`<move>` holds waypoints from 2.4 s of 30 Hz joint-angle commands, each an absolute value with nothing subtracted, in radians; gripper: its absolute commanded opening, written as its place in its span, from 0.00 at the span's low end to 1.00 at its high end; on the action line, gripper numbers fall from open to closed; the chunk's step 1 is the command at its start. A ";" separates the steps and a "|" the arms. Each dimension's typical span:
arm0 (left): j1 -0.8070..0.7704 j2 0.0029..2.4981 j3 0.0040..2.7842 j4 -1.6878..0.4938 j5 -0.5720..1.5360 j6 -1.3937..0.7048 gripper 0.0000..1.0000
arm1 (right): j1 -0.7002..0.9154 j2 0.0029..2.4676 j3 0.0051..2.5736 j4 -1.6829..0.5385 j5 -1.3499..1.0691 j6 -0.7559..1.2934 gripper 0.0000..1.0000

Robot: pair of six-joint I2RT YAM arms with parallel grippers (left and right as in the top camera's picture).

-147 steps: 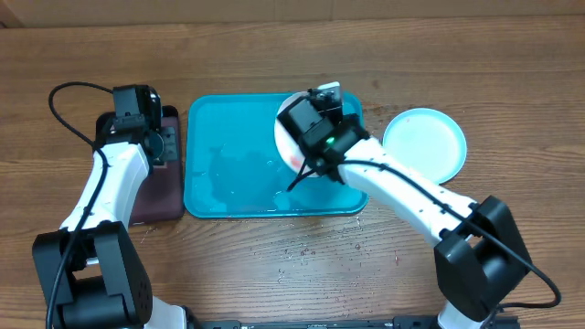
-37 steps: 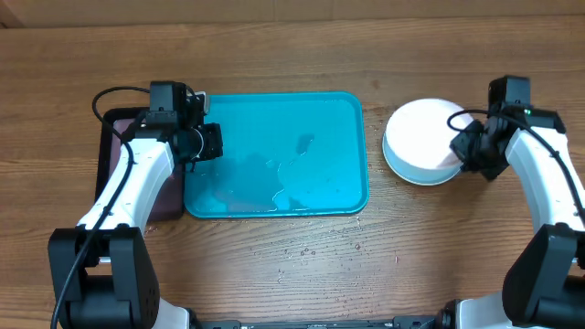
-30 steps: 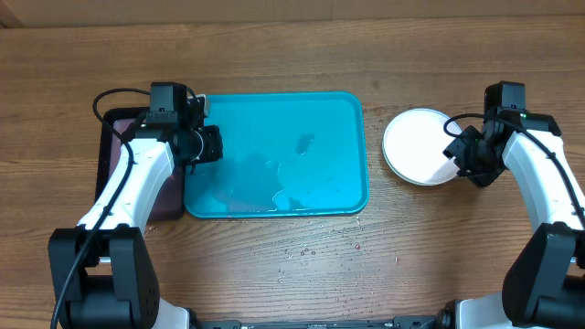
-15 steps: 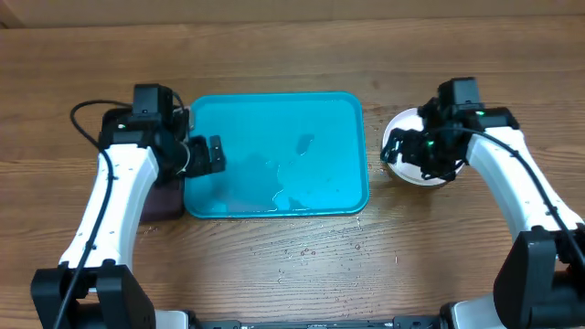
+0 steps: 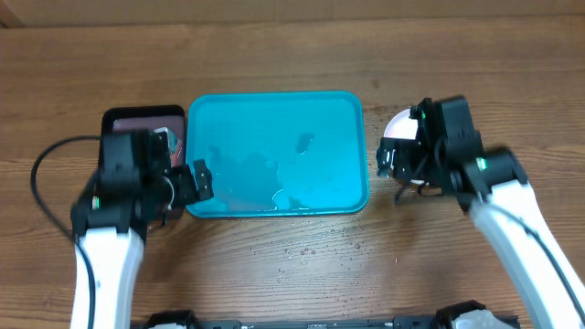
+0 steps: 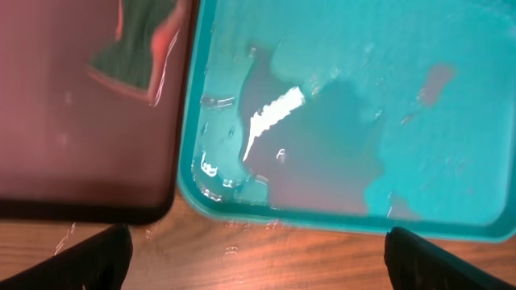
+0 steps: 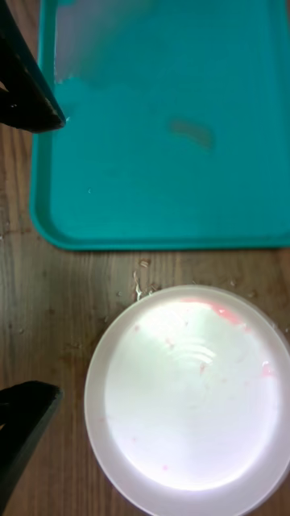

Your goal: Clean dirty plates on tray and stack at the side

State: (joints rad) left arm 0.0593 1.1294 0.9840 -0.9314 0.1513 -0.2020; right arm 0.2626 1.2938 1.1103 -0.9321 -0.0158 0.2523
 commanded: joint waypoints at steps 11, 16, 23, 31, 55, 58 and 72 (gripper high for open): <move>0.059 0.698 0.680 -0.765 0.207 -0.135 1.00 | 0.348 0.817 0.904 -0.850 0.112 0.266 1.00; 0.059 0.718 0.680 -0.766 0.207 -0.135 1.00 | 0.348 0.832 0.904 -0.850 0.112 0.265 1.00; 0.059 0.745 0.680 -0.766 0.207 -0.135 1.00 | 0.348 0.889 0.904 -0.850 0.112 0.266 1.00; 0.059 0.772 0.680 -0.766 0.207 -0.135 1.00 | 0.346 0.930 0.902 -0.861 0.112 0.266 1.00; 0.059 0.842 0.680 -0.766 0.207 -0.135 1.00 | 0.083 0.045 0.157 0.022 0.066 0.149 1.00; 0.059 0.849 0.680 -0.766 0.207 -0.135 1.00 | 0.081 0.009 0.093 0.084 0.066 0.148 1.00; 0.059 0.887 0.680 -0.766 0.207 -0.135 1.00 | 0.051 0.003 0.008 -0.082 -0.032 0.104 1.00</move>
